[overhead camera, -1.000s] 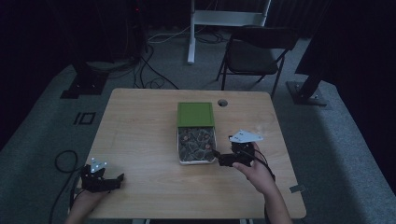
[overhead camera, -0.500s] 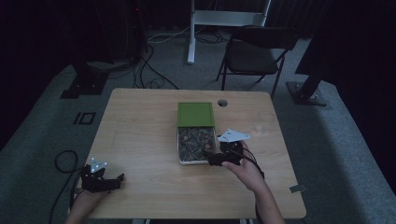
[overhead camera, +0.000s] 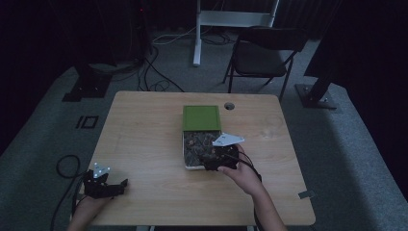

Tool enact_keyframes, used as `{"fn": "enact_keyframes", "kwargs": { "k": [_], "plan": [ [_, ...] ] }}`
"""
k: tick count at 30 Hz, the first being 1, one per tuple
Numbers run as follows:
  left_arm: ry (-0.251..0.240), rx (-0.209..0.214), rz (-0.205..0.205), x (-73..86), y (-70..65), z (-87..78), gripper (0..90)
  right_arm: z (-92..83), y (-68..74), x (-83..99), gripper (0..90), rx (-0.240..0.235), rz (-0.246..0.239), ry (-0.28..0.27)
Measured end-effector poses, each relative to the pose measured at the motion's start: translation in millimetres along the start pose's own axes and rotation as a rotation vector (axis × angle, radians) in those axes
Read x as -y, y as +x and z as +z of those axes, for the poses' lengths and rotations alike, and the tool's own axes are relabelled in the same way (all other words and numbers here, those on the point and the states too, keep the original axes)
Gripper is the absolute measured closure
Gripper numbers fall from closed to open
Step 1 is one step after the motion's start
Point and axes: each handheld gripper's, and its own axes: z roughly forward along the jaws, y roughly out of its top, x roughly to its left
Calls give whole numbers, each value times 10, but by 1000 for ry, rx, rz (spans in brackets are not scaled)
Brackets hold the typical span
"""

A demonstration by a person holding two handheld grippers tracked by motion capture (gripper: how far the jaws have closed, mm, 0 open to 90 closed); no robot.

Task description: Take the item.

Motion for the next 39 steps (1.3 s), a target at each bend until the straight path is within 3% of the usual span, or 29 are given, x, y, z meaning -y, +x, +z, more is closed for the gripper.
{"fn": "enact_keyframes", "kwargs": {
  "k": [13,17,30,39],
  "plan": [
    [0,0,0,0,0,0,2,185,67,-10,303,-9,23,0],
    [0,0,1,0,1,0,2,248,76,-1,417,-15,29,3],
    [-1,0,-2,0,-1,0,2,431,100,50,500,16,39,51],
    [-1,0,-2,0,-1,0,2,466,104,82,552,22,38,66]
  ]
}}
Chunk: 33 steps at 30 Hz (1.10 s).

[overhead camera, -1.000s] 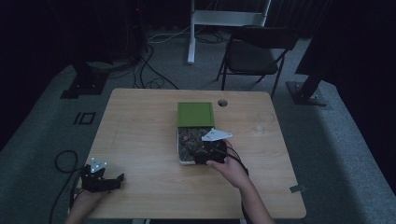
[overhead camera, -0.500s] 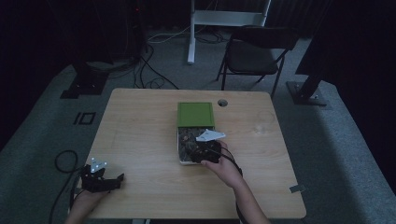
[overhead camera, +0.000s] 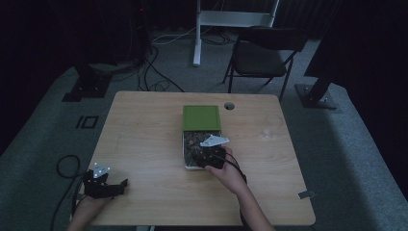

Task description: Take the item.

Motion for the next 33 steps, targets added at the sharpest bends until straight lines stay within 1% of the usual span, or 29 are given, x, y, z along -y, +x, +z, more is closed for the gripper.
{"fn": "enact_keyframes", "kwargs": {
  "k": [2,3,7,10,11,12,17,21,22,26,27,29,33],
  "plan": [
    [0,0,0,0,0,0,2,6,1,4,577,-2,-8,6],
    [0,0,0,0,0,0,2,9,1,7,590,-2,-21,9],
    [0,0,0,0,0,0,2,6,4,4,621,-14,-48,17],
    [0,0,0,0,0,0,2,-8,3,-9,674,-20,-52,14],
    [0,0,0,0,0,0,2,-8,3,-9,674,-20,-52,14],
    [0,0,1,0,1,0,2,-40,5,-33,707,-15,-57,4],
    [1,0,1,0,1,0,2,-109,-12,-81,744,-12,-56,-21],
    [0,0,1,0,1,0,2,-166,-19,-117,752,-20,-52,-26],
    [0,0,3,-1,2,0,2,-181,-26,-126,755,-20,-48,-38],
    [-1,0,-1,0,0,1,2,-253,-44,-168,761,-25,-45,-52],
    [-1,-1,0,0,0,1,2,-274,-51,-180,762,-26,-50,-57],
    [0,0,1,0,1,0,2,-319,-66,-202,763,-34,-35,-69],
    [-1,0,0,0,0,1,2,-403,-107,-243,765,-34,-28,-90]
  ]
}}
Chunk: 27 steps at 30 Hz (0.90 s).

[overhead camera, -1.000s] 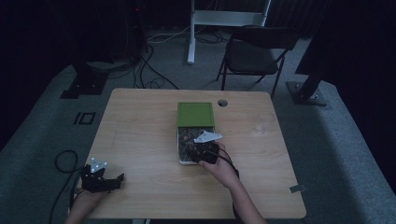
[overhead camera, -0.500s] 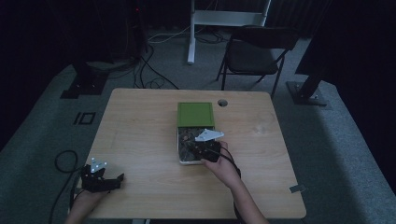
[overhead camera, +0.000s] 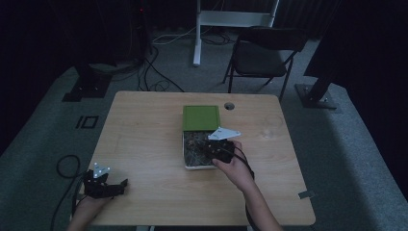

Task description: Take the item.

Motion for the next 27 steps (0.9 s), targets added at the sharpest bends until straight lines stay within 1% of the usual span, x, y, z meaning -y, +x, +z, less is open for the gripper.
{"fn": "enact_keyframes", "kwargs": {
  "k": [5,8,9,12,15,27],
  "plan": [
    [0,0,0,0,0,0,2,-107,-55,-59,767,3,12,-30],
    [1,0,1,0,0,0,2,-147,-82,-81,767,7,13,-37],
    [1,-1,1,0,1,0,2,-198,-123,-106,768,13,19,-50],
    [1,0,2,0,1,-1,2,-256,-175,-131,768,25,22,-63],
    [1,0,1,0,1,-1,2,-315,-234,-149,768,41,20,-67],
    [1,0,0,0,0,-1,2,-517,-508,-132,770,86,62,-93]
  ]
}}
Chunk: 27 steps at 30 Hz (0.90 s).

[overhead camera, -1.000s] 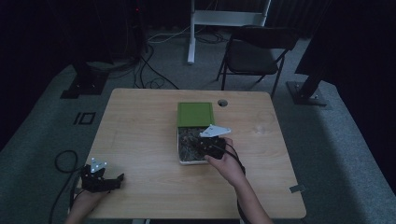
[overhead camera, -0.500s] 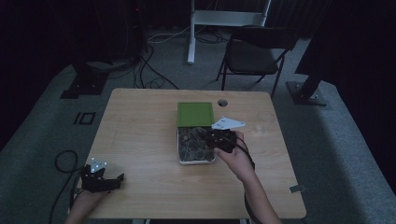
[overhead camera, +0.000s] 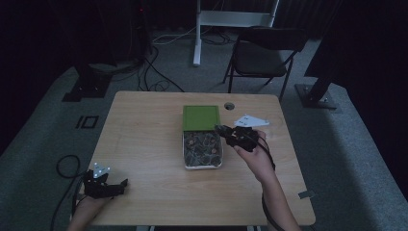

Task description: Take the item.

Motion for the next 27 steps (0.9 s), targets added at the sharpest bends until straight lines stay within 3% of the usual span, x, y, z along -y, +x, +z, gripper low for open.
{"fn": "enact_keyframes", "kwargs": {
  "k": [11,27],
  "plan": [
    [0,0,0,0,0,0,2,-182,-280,13,771,59,35,-17],
    [0,0,0,0,0,-1,2,-454,-782,84,771,197,76,-32]
  ]
}}
